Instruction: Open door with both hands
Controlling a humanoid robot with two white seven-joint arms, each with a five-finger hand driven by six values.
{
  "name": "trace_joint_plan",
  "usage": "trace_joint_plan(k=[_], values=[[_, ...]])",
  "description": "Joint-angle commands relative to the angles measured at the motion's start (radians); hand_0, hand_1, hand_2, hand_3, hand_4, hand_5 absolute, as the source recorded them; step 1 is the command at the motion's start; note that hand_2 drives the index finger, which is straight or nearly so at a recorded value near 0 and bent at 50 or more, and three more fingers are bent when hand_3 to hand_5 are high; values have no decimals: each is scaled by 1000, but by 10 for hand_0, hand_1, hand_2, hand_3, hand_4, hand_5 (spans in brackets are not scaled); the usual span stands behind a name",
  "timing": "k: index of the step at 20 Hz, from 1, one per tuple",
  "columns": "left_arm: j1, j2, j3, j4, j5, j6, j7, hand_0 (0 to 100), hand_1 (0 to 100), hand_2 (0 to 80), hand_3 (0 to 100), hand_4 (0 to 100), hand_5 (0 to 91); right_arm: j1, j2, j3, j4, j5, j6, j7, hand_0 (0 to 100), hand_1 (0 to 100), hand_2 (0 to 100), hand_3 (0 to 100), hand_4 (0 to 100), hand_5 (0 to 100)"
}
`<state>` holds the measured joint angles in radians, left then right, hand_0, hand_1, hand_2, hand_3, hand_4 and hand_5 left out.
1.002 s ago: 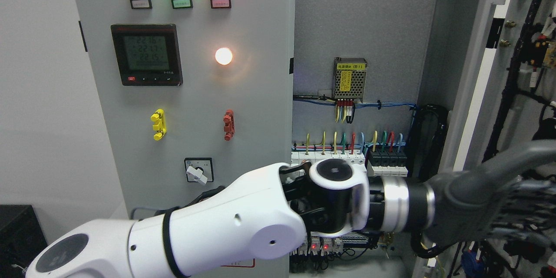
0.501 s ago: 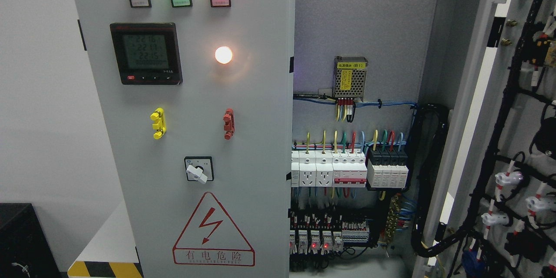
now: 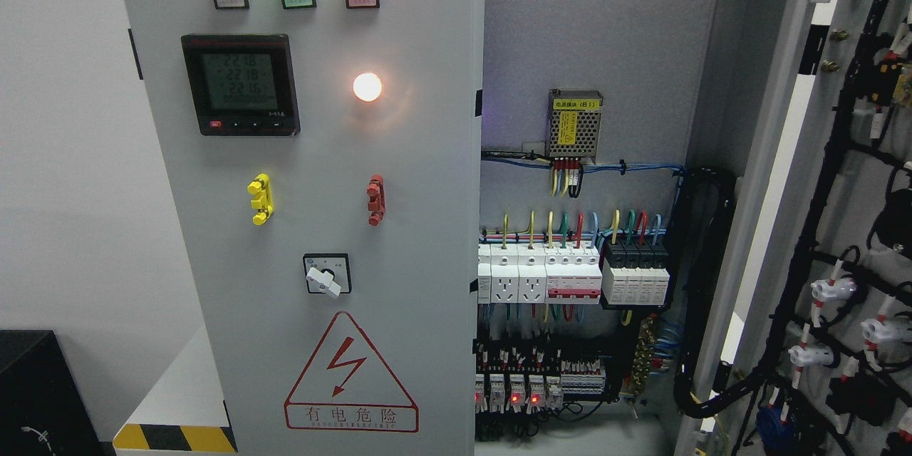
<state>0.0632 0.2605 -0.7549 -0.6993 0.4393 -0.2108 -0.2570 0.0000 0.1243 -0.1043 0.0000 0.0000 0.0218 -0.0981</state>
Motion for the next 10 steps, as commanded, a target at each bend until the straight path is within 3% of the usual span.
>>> trace_joint_plan(k=[1,2,5,7,10], values=[[78,-280,499,808,-73,-18,131,0,0,0,0,0,0,14,0,0,-12,11,0,0,0,0,0,0,0,0],[78,-297,578,805,-108,-16,160,0,0,0,0,0,0,14,0,0,-12,11,0,0,0,0,0,0,0,0],[78,-328,754,779,-354,-15,167,0,0,0,0,0,0,14,0,0,-12,11,0,0,0,0,0,0,0,0],[78,-343,886,781,-474,-13,171,0,0,0,0,0,0,14,0,0,-12,11,0,0,0,0,0,0,0,0],[76,-346,947,779,-502,-9,174,0,0,0,0,0,0,14,0,0,-12,11,0,0,0,0,0,0,0,0]])
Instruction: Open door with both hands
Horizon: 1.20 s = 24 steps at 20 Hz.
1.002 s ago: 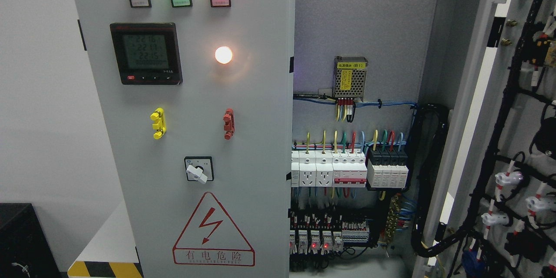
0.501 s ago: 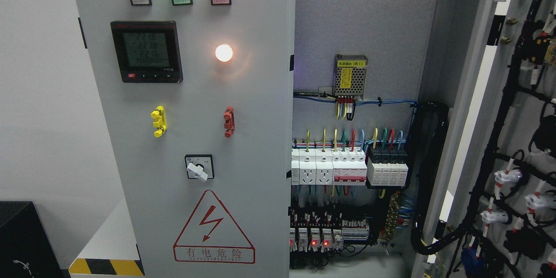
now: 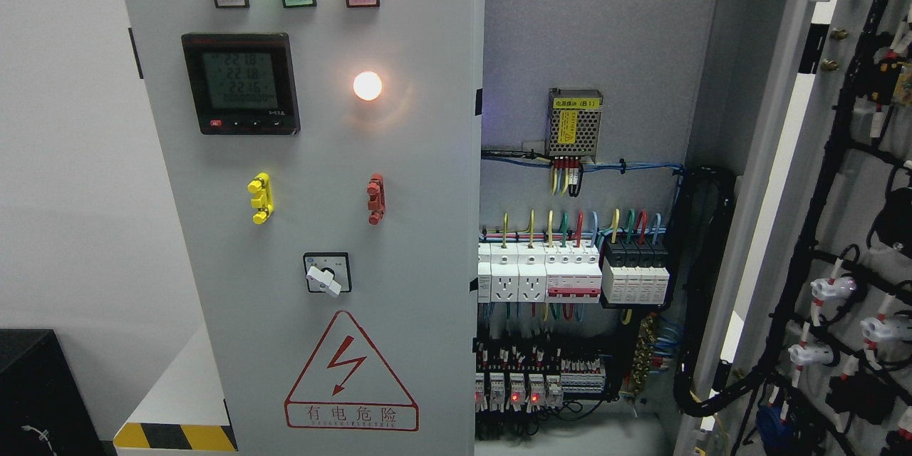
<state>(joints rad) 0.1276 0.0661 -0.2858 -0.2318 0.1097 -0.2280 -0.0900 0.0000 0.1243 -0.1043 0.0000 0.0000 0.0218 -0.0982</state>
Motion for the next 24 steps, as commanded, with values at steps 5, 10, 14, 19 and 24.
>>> trace_joint_plan(k=[5,10,14,19,24], values=[[9,-149,596,318,-237,12,6,0,0,0,0,0,0,55,-9,14,-133,11,-3,0,0,0,0,0,0,0],[9,-147,524,308,-237,7,-2,0,0,0,0,0,0,309,-41,78,-858,9,-3,0,0,0,0,0,0,0],[7,-150,511,307,-237,6,-4,0,0,0,0,0,0,473,-46,129,-1352,9,-2,0,0,0,0,0,0,0],[-31,-155,511,305,-235,3,-4,0,0,0,0,0,0,685,-106,372,-1836,6,-2,0,0,0,0,0,0,0],[-80,-164,513,305,-235,3,-4,0,0,0,0,0,0,678,-141,433,-2009,6,-45,0,0,0,0,0,0,0]])
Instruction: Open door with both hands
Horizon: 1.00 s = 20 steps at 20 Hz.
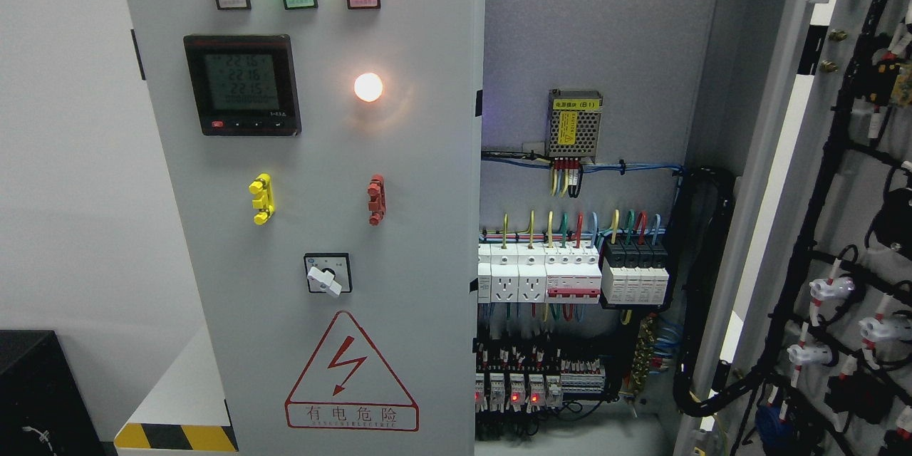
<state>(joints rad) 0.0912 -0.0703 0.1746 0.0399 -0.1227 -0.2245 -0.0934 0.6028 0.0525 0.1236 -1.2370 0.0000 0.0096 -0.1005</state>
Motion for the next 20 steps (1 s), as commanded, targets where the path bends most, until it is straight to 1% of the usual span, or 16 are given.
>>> trace_joint_plan(k=[1,5,7,9,10,13,15,17,20], values=[[-53,-29,52,34,-3,-1,0,0,0,0,0,0,0,36,-71,205,-791,6,-60,2,0,0,0,0,0,0],[-64,-29,52,34,-3,-1,0,0,0,0,0,0,0,-73,-74,209,-851,6,-187,-1,0,0,0,0,0,0],[-64,-29,52,34,-3,-1,0,0,0,0,0,0,0,-154,-76,228,-852,2,-262,-1,0,0,0,0,0,0],[-64,-29,52,34,-3,-1,0,0,0,0,0,0,0,-227,-76,231,-852,0,-304,-1,0,0,0,0,0,0],[-64,-29,54,34,-3,-1,0,0,0,0,0,0,0,-257,-76,234,-852,2,-309,-4,0,0,0,0,0,0],[-64,-29,54,34,-3,-1,0,0,0,0,0,0,0,-316,-74,238,-851,0,-309,-2,0,0,0,0,0,0],[-64,-29,52,34,-3,-1,0,0,0,0,0,0,0,-379,-63,248,-848,0,-304,-2,0,0,0,0,0,0],[-64,-29,54,34,-3,-1,0,0,0,0,0,0,0,-429,-62,248,-843,-5,-300,-5,0,0,0,0,0,0],[-64,-29,54,34,-3,-1,0,0,0,0,0,0,0,-536,-60,235,-809,-27,-298,-10,0,0,0,0,0,0]])
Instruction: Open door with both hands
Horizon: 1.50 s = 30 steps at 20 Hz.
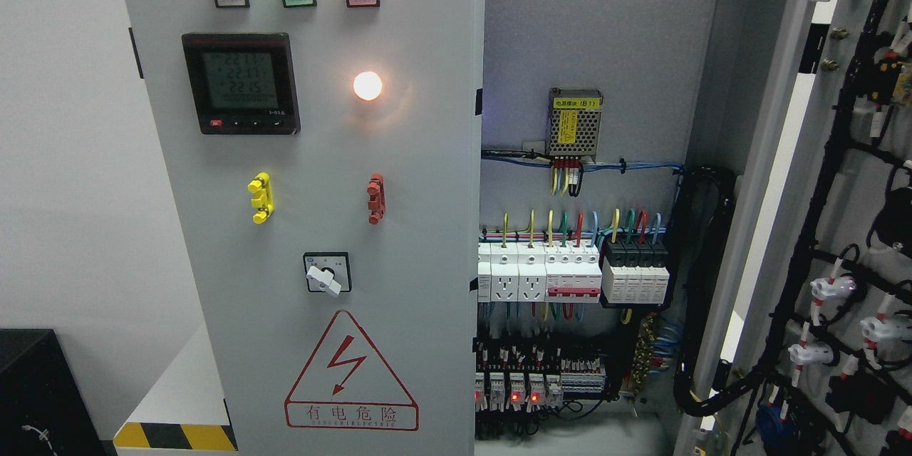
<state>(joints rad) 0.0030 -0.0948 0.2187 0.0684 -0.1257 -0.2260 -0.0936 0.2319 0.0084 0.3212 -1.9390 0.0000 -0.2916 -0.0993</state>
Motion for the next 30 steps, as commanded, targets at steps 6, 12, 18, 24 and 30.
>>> trace_joint_plan(k=[6,12,18,24,30], values=[[25,-5,8,5,0,-1,0,0,0,0,0,0,0,-419,-15,35,-8,-190,184,-13,0,0,0,0,0,0],[25,-5,8,5,0,0,0,0,0,0,0,0,0,-575,-13,4,167,-192,212,-13,0,0,0,0,0,0],[25,-5,8,5,0,0,0,0,0,0,0,0,0,-687,-15,-33,311,-195,239,-2,0,0,0,0,0,0],[25,-5,8,5,0,0,0,0,0,0,0,0,0,-759,-22,-24,397,-256,242,0,0,0,0,0,0,0],[25,-5,8,5,0,0,0,0,0,0,0,0,0,-842,-30,-14,509,-288,261,1,0,0,0,0,0,0]])
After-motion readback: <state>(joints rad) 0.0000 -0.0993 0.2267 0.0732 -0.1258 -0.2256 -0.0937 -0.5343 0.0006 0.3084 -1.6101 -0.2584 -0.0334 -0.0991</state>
